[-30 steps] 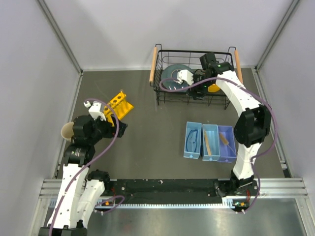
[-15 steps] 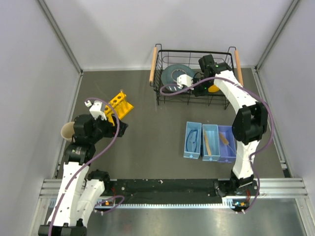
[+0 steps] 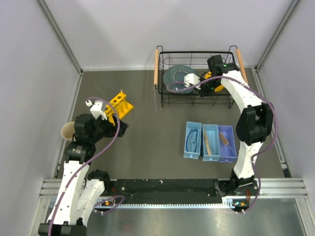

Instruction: Organize the chemistry lab equipment

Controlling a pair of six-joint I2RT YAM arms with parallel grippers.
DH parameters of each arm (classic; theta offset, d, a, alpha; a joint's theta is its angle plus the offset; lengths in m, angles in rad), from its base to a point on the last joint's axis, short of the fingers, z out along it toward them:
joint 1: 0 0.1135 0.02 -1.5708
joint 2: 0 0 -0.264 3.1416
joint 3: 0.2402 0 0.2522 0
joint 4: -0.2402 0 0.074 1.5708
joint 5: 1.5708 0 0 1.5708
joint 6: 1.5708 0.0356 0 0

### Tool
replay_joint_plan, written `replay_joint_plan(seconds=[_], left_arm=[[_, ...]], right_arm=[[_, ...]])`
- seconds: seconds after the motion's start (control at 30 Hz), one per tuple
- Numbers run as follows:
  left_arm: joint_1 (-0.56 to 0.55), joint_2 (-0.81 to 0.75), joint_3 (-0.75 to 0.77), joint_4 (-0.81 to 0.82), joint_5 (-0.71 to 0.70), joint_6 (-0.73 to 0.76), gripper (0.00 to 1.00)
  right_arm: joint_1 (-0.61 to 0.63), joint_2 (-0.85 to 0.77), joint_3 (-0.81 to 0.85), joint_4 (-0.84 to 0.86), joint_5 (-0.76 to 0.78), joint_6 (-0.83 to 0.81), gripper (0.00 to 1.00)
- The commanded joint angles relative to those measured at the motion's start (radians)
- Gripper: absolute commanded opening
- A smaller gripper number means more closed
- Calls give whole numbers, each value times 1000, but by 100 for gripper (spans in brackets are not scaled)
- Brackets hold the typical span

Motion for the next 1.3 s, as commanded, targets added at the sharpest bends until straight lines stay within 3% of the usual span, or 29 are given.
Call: replay_joint_plan(seconds=[0.0,0.6,0.7,0.8,0.83,0.97,1.1,1.27], left_arm=[[1,3,-4,48,28,14,91],[-1,9,-3,51,57,3,92],[-1,17,-1,63,91,-18,92],[-2,52,16,68,129,-61,93],[-10,61,22,71,129,-76,96],[-91,115,63,93,63,-136,96],[-308,246,163,100,-107,-169,96],[-443,467,302,87,-324,-218,96]], right_arm=[[-51,-90,-47,-52,10,-19,0],[-241,-210,-177,-52,-34,-45,2],[-267,-232,-187,-50,-68,-39,20],[-269,-274,-176,-50,-138,4,55],[-267,-291,-165,-50,-157,19,60],[-266,-377,-147,-50,-241,94,67],[-266,-490,-151,-49,-322,181,70],[-267,-706,-286,135,-367,480,73]])
